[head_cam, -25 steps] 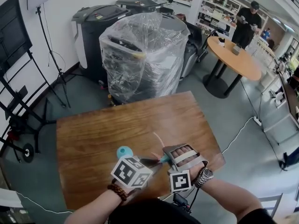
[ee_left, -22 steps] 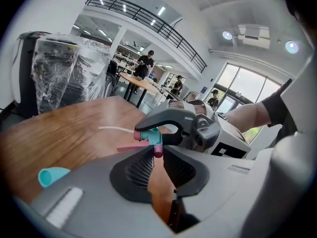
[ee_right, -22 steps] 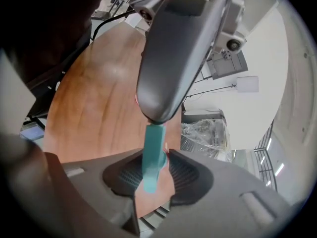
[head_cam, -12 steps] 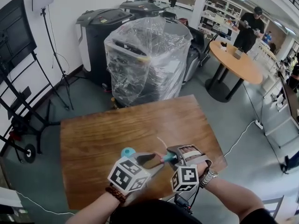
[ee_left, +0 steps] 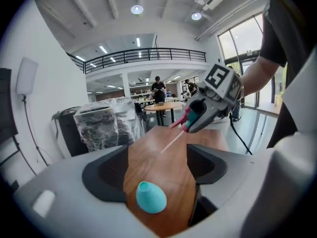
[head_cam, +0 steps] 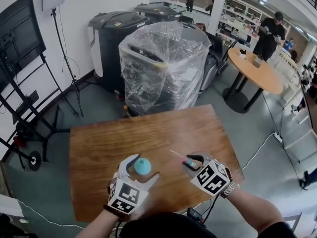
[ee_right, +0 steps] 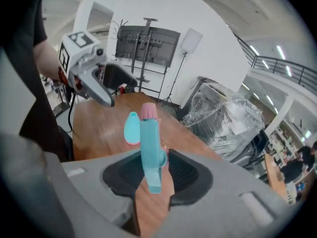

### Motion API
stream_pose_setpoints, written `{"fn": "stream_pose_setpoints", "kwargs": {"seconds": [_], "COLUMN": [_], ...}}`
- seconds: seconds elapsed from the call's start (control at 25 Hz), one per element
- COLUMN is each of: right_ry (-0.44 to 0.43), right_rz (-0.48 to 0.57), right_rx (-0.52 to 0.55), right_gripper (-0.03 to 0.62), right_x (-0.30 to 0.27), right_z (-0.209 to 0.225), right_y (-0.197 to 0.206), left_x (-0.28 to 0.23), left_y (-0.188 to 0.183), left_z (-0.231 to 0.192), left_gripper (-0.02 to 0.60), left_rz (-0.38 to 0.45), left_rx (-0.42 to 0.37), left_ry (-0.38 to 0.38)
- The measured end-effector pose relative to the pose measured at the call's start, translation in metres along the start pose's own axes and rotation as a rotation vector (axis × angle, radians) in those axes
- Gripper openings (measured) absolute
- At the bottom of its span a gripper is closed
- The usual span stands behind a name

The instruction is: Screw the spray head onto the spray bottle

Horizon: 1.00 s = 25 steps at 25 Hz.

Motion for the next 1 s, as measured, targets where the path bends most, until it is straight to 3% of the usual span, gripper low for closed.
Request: {"fn": "stream_pose_setpoints", "kwargs": {"seconds": [0.16, 0.48, 0.84, 1.0], "right_ry": [-0.053, -0.17, -0.223, -0.239], "right_rz": [0.04, 0.107, 0.105, 0.078], "right_rx": [-0.148, -0.289, -0.27, -0.23], "right_gripper": [0.12, 0.12, 0.12, 0.12], "right_x": [0.01, 0.036, 0.047, 0.045], "right_z": [0.004, -0.01, -0.032, -0.043], "right_y": [-0.014, -0.043, -0.062, -0.063], "left_x": [-0.009, -0.054, -0.085, -0.087], "left_y": [0.046, 0.132, 0.168, 0.173], "left_z": [-0.005, 0.012, 0.014, 0.014], "left_gripper": [0.451, 0.47, 0.479, 0.424], "left_rz": [-0.071, -0.236, -0.301, -0.306], "left_rx": [0.017, 0.066, 0.067, 0.038], "left_ry": [-0.044, 0.041, 0.099, 0.105]}}
Point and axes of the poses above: the fingertips, and each gripper's own axes: x backward along the fingers, z to its right, y out of its underside, the point moved 2 cm from there along x, backward along the fingers, and after that the axes turned 10 degrees about -x, right-handed, at the moved point
